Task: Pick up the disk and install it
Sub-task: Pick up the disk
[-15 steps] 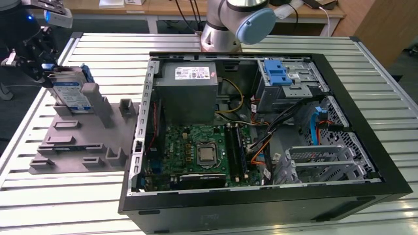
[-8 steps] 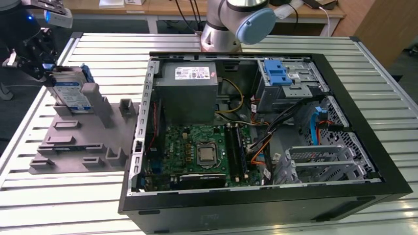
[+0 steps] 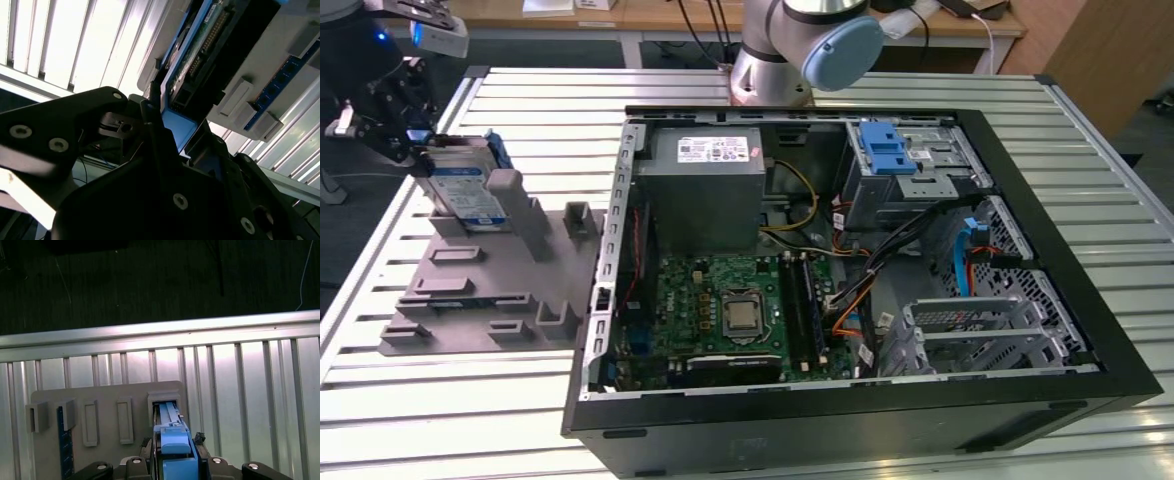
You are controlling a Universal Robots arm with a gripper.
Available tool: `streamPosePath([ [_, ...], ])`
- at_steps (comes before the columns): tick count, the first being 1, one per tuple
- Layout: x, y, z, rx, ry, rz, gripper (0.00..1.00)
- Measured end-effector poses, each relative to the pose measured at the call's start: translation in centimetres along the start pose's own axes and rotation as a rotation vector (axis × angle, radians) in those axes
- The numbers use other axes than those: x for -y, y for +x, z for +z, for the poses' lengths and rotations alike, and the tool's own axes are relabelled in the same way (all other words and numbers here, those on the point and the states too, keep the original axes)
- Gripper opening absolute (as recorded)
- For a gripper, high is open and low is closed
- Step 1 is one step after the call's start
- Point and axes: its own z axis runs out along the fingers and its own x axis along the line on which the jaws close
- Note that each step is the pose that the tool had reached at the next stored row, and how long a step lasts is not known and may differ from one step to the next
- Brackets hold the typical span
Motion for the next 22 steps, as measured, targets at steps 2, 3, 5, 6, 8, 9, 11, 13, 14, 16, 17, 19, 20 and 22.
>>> streamPosePath([
  [2,0.00,0.00,0.00,-0.0001,-0.0001,0.000,0.43],
  [3,0.00,0.00,0.00,0.0001,0.0000,0.000,0.43],
  [5,0.00,0.00,0.00,0.0000,0.0000,0.000,0.37],
  [6,0.00,0.00,0.00,0.0000,0.0000,0.000,0.37],
  [8,0.00,0.00,0.00,-0.0001,-0.0001,0.000,0.37],
  [9,0.00,0.00,0.01,0.0000,-0.0001,0.000,0.37],
  [11,0.00,0.00,0.01,0.0000,0.0000,0.000,0.37],
  [13,-0.01,0.01,0.02,0.0000,0.0001,-0.002,0.37],
  [14,-0.02,0.02,0.02,0.0000,0.0000,-0.008,0.37],
  [16,-0.03,0.03,0.01,-0.0002,-0.0003,-0.033,0.37],
  [17,-0.06,0.04,0.01,-0.0002,-0.0004,-0.044,0.37],
  [19,-0.10,0.07,0.01,-0.0003,-0.0007,-0.063,0.37],
  [20,-0.09,0.07,0.01,-0.0002,-0.0007,-0.069,0.37],
  [22,-0.09,0.07,0.01,-0.0002,-0.0007,-0.070,0.37],
])
